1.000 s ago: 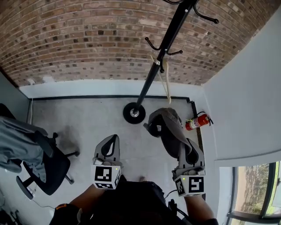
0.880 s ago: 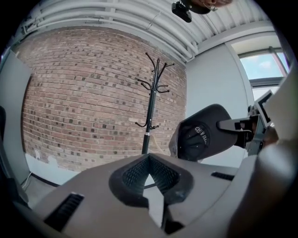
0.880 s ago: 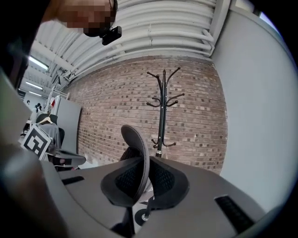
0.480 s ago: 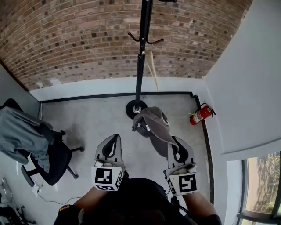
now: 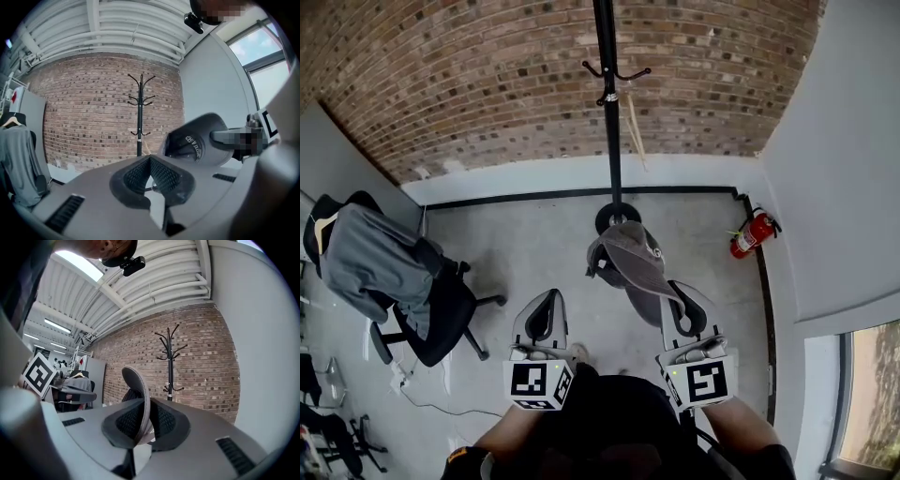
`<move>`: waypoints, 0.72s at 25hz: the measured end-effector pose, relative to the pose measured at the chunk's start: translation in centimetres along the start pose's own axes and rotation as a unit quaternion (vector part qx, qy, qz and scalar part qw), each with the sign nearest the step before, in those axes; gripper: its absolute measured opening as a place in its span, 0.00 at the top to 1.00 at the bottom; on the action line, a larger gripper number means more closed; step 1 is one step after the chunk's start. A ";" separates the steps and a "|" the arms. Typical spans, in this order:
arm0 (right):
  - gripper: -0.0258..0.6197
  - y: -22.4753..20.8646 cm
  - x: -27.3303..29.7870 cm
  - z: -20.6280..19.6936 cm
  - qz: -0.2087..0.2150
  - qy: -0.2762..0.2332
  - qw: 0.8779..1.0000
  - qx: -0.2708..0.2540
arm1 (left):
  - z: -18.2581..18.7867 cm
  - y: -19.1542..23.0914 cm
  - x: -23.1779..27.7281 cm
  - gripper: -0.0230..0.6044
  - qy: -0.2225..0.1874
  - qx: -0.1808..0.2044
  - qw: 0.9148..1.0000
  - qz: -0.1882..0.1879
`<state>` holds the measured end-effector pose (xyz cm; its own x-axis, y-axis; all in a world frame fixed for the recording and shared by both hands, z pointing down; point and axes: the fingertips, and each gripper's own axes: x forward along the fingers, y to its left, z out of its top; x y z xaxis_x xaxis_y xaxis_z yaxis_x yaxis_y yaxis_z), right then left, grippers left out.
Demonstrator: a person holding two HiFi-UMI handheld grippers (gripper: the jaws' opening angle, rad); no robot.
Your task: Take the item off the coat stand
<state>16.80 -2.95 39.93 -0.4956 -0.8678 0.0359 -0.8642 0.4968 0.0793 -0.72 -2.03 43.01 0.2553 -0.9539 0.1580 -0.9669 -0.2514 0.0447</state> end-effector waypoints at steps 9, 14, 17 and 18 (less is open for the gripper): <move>0.91 1.6 -2.5 1.6 -0.001 -0.004 1.000 0.002 | 0.8 0.1 -2.5 0.93 -0.003 0.003 1.000 0.001; 0.91 4.5 -2.8 1.8 0.024 -0.007 1.000 0.019 | 1.2 1.8 -4.1 0.93 -0.009 0.004 1.000 0.002; 0.91 5.8 -2.9 1.8 0.034 -0.003 0.999 0.026 | 0.5 3.1 -5.2 0.93 -0.003 -0.003 1.000 0.009; 0.91 6.1 -2.9 1.8 0.033 -0.001 0.999 0.026 | 0.3 3.5 -5.6 0.93 -0.002 -0.006 1.000 0.011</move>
<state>12.86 2.60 38.51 -0.5525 -0.8327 0.0377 -0.8325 0.5535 0.0243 -5.58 2.40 41.94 0.2343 -0.9598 0.1547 -0.9720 -0.2288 0.0529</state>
